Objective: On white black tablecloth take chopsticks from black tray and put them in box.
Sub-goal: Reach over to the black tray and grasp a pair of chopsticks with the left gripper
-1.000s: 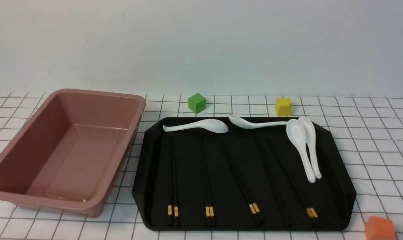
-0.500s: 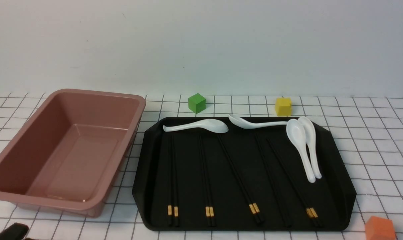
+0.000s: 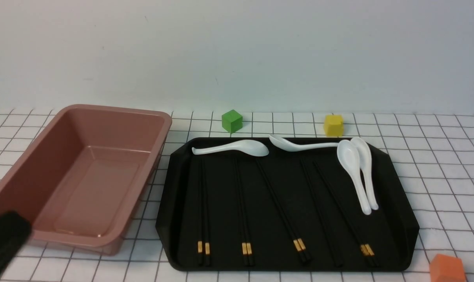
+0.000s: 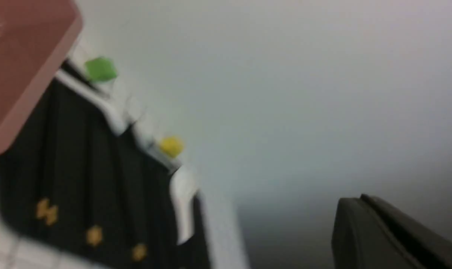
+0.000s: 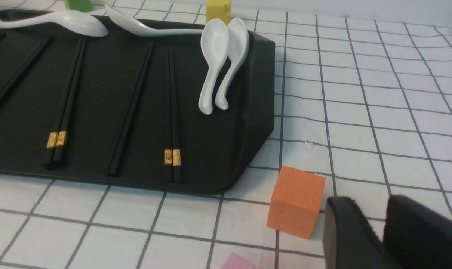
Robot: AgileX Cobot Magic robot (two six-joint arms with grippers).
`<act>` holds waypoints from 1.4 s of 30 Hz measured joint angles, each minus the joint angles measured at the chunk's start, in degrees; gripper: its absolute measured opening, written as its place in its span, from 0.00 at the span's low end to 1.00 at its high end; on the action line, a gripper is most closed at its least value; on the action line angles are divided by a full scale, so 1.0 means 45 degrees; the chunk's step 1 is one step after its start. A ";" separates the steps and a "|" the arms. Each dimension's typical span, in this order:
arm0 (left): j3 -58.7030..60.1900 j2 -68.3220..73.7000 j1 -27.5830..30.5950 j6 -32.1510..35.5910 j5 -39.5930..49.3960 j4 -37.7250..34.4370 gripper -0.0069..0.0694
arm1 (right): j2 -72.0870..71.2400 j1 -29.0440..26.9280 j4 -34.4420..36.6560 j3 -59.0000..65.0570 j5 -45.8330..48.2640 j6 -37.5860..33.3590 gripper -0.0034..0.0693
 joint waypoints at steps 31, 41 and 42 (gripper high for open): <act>-1.3530 2.0443 -0.7899 -0.8201 0.6452 1.3720 0.25 | 0.0000 0.0000 0.0000 0.0000 0.0004 0.0000 0.36; -1.4133 2.1502 -0.7262 -0.8517 0.5832 1.3869 0.53 | 0.0000 0.0000 0.0000 0.0000 0.0004 0.0000 0.37; -1.4133 2.1534 -0.7243 -0.8517 0.5686 1.3898 0.54 | 0.0000 0.0000 0.0000 0.0000 0.0004 0.0000 0.37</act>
